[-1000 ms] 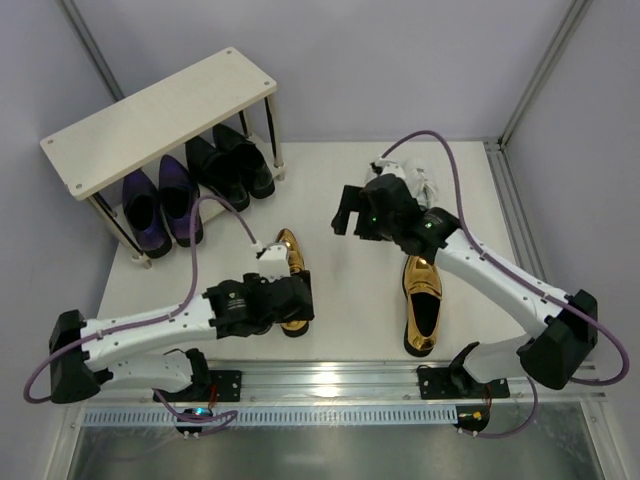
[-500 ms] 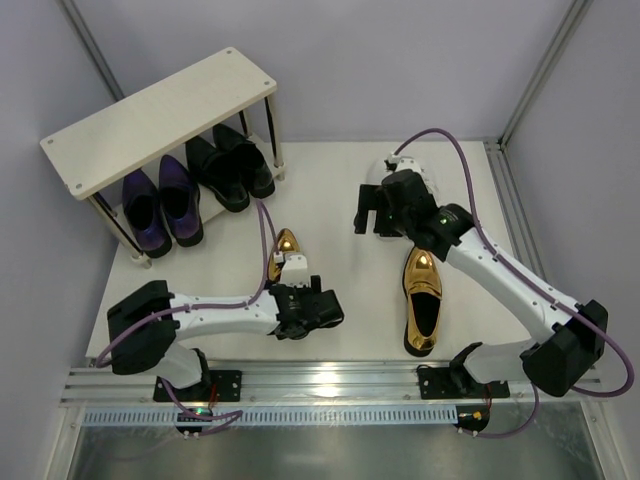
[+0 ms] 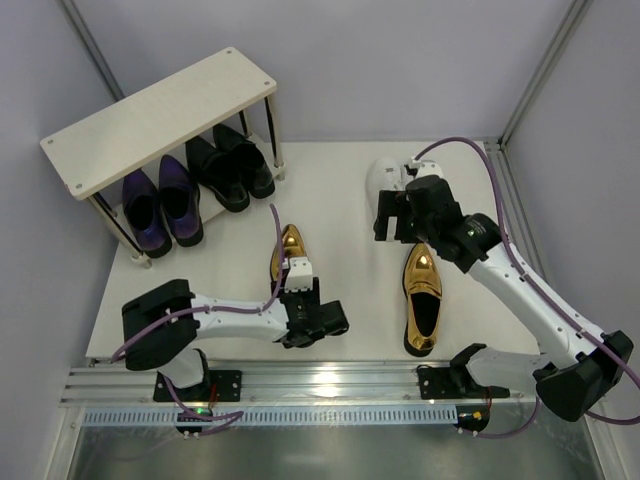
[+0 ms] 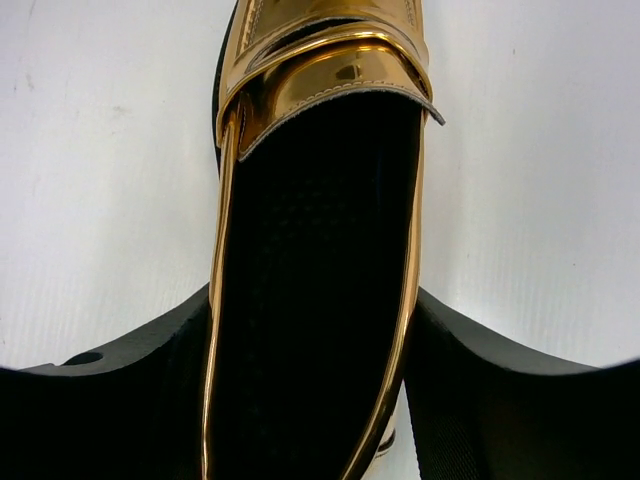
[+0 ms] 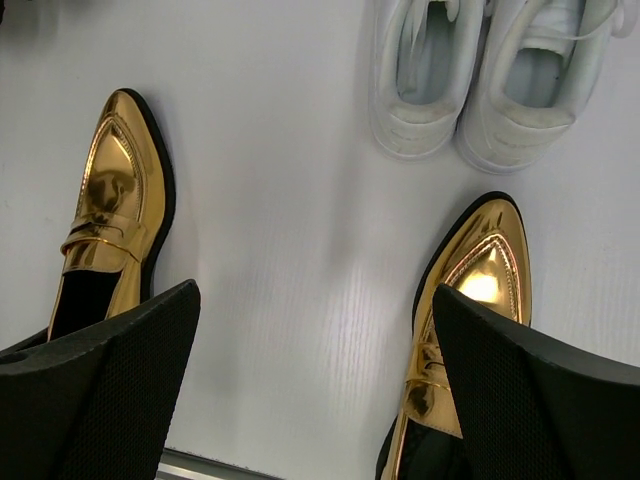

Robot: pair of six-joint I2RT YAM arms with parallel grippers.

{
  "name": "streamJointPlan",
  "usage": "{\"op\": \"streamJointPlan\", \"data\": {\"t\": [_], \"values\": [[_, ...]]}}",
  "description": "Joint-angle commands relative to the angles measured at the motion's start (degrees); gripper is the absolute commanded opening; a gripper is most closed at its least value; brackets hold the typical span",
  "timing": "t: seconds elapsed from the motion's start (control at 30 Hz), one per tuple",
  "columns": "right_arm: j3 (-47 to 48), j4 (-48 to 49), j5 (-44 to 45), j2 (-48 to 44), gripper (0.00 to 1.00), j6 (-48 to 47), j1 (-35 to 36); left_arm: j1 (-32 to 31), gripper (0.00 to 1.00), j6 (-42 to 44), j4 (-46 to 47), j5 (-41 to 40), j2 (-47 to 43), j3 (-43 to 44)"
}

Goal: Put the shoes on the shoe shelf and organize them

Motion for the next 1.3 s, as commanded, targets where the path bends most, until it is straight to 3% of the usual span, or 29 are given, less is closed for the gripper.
{"op": "streamJointPlan", "data": {"t": [0.0,0.17,0.37,0.5,0.53,0.63,0.7,0.77,0.83,0.97,1.1,1.17,1.2,1.27], "values": [[0.1,-0.8,-0.3,-1.5,0.98,-2.5,-1.2,1.2,0.00,-5.2,2.1,1.4,3.1,0.7],[-0.5,0.2,-0.5,-2.5,0.98,-2.9,-2.3,-0.6,0.00,-4.6,-10.1,-0.5,-4.9,8.7],[-2.3,1.9,-2.3,-3.9,0.98,-2.8,-3.6,-1.0,0.00,-8.6,-11.6,-1.2,-5.2,4.3],[-3.0,2.0,-2.9,-4.6,0.98,-3.4,-4.0,1.1,0.00,-0.5,0.6,1.8,-1.3,-1.1],[-3.2,1.9,-3.1,-4.6,0.98,-3.7,-4.1,1.6,0.00,4.0,8.1,3.1,0.8,-2.0],[-2.9,0.8,-3.5,-4.7,0.98,-3.9,-4.4,4.4,0.00,6.7,16.1,10.3,4.4,-4.5],[-3.0,0.2,-3.6,-5.1,0.98,-3.9,-4.5,5.1,0.00,6.2,15.3,11.3,5.5,-4.0],[-3.9,0.1,-3.3,-6.0,0.98,-3.9,-4.5,5.1,0.45,4.9,14.1,11.7,5.0,-3.7],[-5.3,0.2,-3.3,-7.2,0.98,-3.8,-4.6,5.1,0.72,3.1,13.7,11.8,3.7,-4.6],[-6.7,-0.1,-3.5,-7.7,0.98,-3.4,-4.8,5.1,0.85,0.7,14.2,12.7,0.6,-5.8],[-7.1,0.1,-3.9,-7.8,0.98,-3.6,-4.7,5.1,0.90,0.4,15.3,12.7,-0.3,-6.6],[-7.2,0.2,-3.9,-7.7,0.98,-3.8,-4.7,5.1,0.87,0.4,16.4,12.1,-1.1,-7.3],[-7.2,0.3,-3.9,-7.7,0.98,-3.8,-4.7,5.1,0.75,0.4,16.5,11.7,-2.3,-7.9],[-7.4,0.3,-3.8,-7.7,0.98,-4.2,-4.8,5.1,0.67,0.3,16.0,10.4,-3.8,-8.1]]}}
